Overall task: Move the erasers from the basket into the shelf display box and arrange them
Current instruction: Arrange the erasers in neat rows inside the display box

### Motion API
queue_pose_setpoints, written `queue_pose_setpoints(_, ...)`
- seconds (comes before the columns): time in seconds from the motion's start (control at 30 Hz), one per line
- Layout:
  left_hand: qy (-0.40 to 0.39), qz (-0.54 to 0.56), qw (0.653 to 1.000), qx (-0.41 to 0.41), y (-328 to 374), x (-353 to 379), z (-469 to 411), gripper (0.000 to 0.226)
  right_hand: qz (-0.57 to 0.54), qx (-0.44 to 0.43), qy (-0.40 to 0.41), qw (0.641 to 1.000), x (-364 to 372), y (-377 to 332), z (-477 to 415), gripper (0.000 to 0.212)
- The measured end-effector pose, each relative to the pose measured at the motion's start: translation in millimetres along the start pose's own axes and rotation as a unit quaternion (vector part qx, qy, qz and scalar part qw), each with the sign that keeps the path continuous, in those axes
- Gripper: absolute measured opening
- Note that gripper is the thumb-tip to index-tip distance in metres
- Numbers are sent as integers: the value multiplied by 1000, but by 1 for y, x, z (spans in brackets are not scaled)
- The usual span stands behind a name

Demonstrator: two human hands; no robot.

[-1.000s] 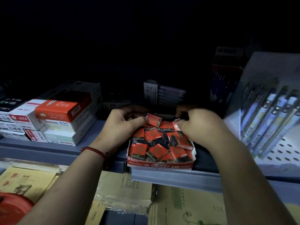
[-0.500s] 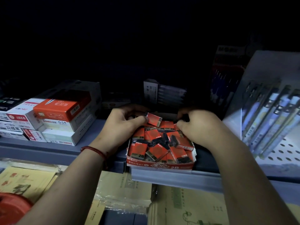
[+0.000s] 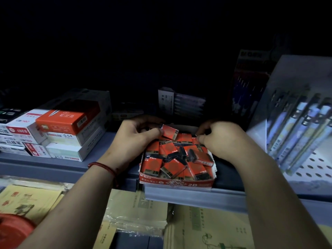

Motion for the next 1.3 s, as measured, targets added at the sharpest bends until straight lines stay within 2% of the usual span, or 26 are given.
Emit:
queue_pose_setpoints(0.13, -9, 32, 999, -9, -1, -1, -1, 19, -17, -1, 20, 1000, -5, -6, 0, 17)
queue_pose_setpoints(0.27, -16, 49, 999, -7, -1, -2, -2, 26, -163, -24, 59, 985, -12, -23, 4, 11)
queue_pose_setpoints(0.3, -19, 54, 998, -6, -1, -1, -1, 25, -203, -17, 45, 978, -12, -27, 6, 6)
queue_pose_setpoints(0.4, -29, 79, 996, -6, -1, -1, 0, 21, -244, -8, -15, 970, -3, -37, 9, 19)
queue_pose_setpoints(0.5, -31, 94, 995, -5, -1, -2, 0, 20, -251, -30, -30, 967, 0, -42, 10, 10)
queue_pose_setpoints(0.57, -30, 88, 996, -4, -2, -2, 0, 19, -275, -3, -26, 961, 1, -37, 10, 10)
queue_pose_setpoints(0.67, -35, 53, 998, 7, -3, -1, -2, 20, -258, 50, 2, 965, 0, -25, 7, 19)
queue_pose_setpoints(0.73, -51, 28, 998, 15, -3, 0, -2, 19, -252, 41, 25, 966, -5, -20, 4, 14)
queue_pose_setpoints(0.83, -77, -15, 997, 23, -2, 2, 0, 18, -233, 19, 51, 971, -16, -11, 2, 24)
queue_pose_setpoints(0.9, -86, -31, 996, 26, -3, 3, 0, 17, -204, 16, 54, 977, -19, -6, 1, 23)
queue_pose_setpoints(1.1, -144, -23, 989, 24, -3, 2, 0, 22, -173, 20, 49, 983, -15, 0, 0, 18)
queue_pose_setpoints(1.3, -214, -4, 977, 26, -2, -1, 3, 37, -154, 41, 37, 987, -13, 3, 0, 15)
Point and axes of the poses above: each hand's wrist, its own z-axis away from the middle knuckle, its own x-axis out of the palm, y = z × x, the point moved 5 cm from there along -z, towards the middle knuckle, and after that the axes turned 7 degrees about y, right-handed, at the moved point
